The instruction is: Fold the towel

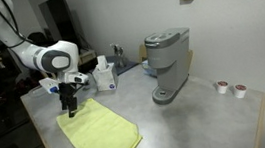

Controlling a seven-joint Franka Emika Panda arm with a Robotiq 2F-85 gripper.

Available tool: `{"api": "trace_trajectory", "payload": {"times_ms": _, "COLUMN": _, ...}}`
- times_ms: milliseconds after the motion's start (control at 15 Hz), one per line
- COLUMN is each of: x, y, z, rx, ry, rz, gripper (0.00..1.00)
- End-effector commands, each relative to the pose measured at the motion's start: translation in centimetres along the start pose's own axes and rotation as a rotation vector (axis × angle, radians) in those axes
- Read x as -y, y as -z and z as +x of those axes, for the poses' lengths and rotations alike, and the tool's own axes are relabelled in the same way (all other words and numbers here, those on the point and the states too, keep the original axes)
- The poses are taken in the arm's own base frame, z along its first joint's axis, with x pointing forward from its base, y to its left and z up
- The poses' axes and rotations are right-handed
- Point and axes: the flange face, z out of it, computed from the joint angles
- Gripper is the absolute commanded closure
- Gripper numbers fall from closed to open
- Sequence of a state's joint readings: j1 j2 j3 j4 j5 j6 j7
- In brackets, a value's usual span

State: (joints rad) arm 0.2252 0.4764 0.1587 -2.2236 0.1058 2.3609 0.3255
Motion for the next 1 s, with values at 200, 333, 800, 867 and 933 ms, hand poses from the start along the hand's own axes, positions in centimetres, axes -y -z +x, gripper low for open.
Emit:
{"api": "trace_trajectory", "payload": {"times_ms": 200, "x": 0.02, "y": -0.58, "z": 0.86, "rx": -0.006, "ry": 0.021, "rz": -0.007, "gripper": 0.44}}
{"api": "trace_trajectory", "payload": {"times_ms": 333, "x": 0.03, "y": -0.51, "z": 0.87, "rx": -0.007, "ry": 0.022, "rz": -0.007, "gripper": 0.59}}
{"api": "trace_trajectory", "payload": {"times_ms": 800, "x": 0.11, "y": 0.06, "z": 0.93, "rx": -0.018, "ry": 0.041, "rz": -0.008, "gripper": 1.00}}
{"api": "trace_trajectory", "payload": {"times_ms": 867, "x": 0.09, "y": 0.17, "z": 0.85, "rx": -0.017, "ry": 0.050, "rz": -0.010, "gripper": 1.00}}
{"api": "trace_trajectory", "payload": {"times_ms": 933, "x": 0.02, "y": 0.31, "z": 0.72, "rx": -0.017, "ry": 0.068, "rz": -0.018, "gripper": 1.00}}
